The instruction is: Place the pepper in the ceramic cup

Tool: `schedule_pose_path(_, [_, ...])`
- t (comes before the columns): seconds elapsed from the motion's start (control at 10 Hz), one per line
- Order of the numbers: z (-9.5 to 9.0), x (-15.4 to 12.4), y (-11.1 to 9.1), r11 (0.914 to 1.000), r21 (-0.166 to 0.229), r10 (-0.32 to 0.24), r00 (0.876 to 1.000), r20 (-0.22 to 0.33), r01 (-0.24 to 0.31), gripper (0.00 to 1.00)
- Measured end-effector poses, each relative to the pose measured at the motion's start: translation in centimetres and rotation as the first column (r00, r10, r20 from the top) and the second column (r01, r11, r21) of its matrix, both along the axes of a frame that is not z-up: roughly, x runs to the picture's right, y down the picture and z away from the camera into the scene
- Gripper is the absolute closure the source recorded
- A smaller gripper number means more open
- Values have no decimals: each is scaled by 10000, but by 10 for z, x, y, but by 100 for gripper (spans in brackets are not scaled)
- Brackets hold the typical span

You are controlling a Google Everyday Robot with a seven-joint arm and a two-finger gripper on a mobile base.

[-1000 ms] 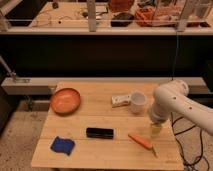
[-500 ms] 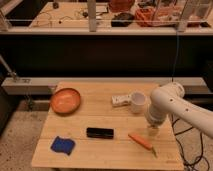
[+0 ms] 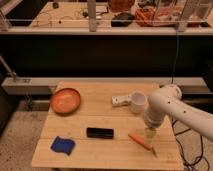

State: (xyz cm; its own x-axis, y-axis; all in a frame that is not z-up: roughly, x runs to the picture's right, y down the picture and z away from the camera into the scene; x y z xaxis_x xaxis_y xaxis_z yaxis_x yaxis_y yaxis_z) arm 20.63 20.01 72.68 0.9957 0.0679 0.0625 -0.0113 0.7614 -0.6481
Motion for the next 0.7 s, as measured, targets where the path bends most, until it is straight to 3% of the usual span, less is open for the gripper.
schedule_pose_path(0.7, [6,-10,14,9995,-61,298,9996,-9,-298,20])
